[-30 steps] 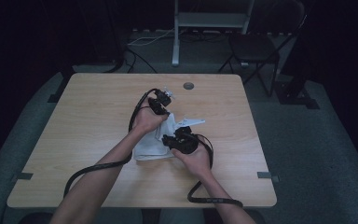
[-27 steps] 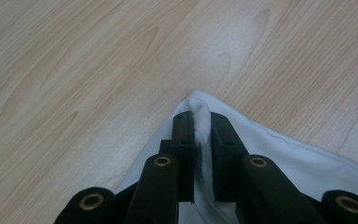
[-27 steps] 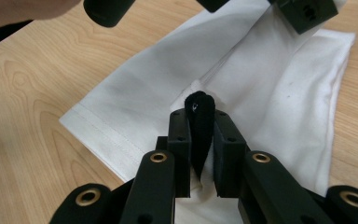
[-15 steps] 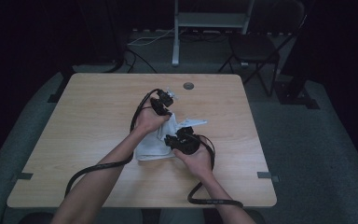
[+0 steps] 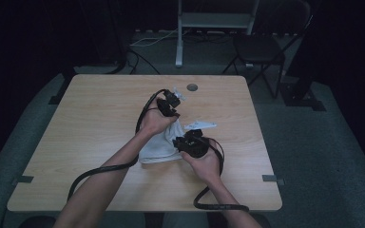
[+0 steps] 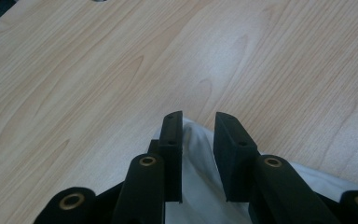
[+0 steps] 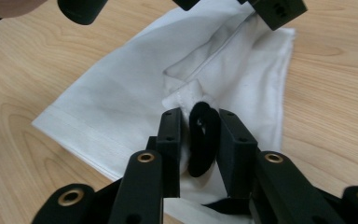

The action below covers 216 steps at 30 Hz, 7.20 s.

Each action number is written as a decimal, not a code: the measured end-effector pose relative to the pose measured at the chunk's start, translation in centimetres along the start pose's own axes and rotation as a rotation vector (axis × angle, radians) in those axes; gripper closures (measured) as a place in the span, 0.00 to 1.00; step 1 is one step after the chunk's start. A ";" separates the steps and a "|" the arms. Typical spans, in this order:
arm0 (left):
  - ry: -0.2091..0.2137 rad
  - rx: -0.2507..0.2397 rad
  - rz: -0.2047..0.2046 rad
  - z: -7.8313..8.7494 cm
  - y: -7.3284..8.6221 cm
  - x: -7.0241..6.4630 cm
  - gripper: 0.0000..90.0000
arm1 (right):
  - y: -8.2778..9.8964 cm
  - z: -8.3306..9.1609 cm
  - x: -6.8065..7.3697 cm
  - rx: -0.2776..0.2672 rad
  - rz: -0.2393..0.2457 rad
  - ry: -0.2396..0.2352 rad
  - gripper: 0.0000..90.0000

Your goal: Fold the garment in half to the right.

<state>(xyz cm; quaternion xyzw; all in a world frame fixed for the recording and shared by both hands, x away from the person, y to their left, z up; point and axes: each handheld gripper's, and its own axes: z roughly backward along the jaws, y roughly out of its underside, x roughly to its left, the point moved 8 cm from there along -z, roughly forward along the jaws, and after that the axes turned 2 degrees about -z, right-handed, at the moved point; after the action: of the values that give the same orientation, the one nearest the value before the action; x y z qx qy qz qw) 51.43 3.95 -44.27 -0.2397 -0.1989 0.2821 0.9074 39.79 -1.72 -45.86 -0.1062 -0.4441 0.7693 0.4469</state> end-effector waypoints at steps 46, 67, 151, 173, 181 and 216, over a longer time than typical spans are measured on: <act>-0.102 -0.018 -0.028 3.3 5.9 2.4 0.34 | 2.1 0.6 -3.1 0.095 -0.059 0.148 0.62; -0.092 -0.033 -0.043 5.1 11.5 -0.9 0.34 | 2.4 0.0 -2.6 0.111 -0.059 0.152 0.65; -0.147 -0.168 0.129 11.7 19.3 2.4 0.33 | -8.0 -10.1 1.4 0.050 0.119 0.127 0.45; -0.131 -0.142 0.126 10.9 19.9 2.1 0.33 | -9.1 -12.5 -0.3 0.073 0.127 0.137 0.59; -0.129 -0.126 0.118 10.3 20.1 1.9 0.33 | -8.8 -12.6 -0.7 0.080 0.139 0.161 0.75; -0.114 -0.215 0.221 12.8 20.4 4.1 0.33 | -8.0 -7.9 -1.4 0.055 0.163 0.183 0.43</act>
<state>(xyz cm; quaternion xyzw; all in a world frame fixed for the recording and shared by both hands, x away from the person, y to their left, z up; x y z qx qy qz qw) 39.71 25.39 -44.23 -0.3396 -0.2515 0.3701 0.8273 49.77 3.47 -44.54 -0.1996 -0.3700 0.8021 0.4243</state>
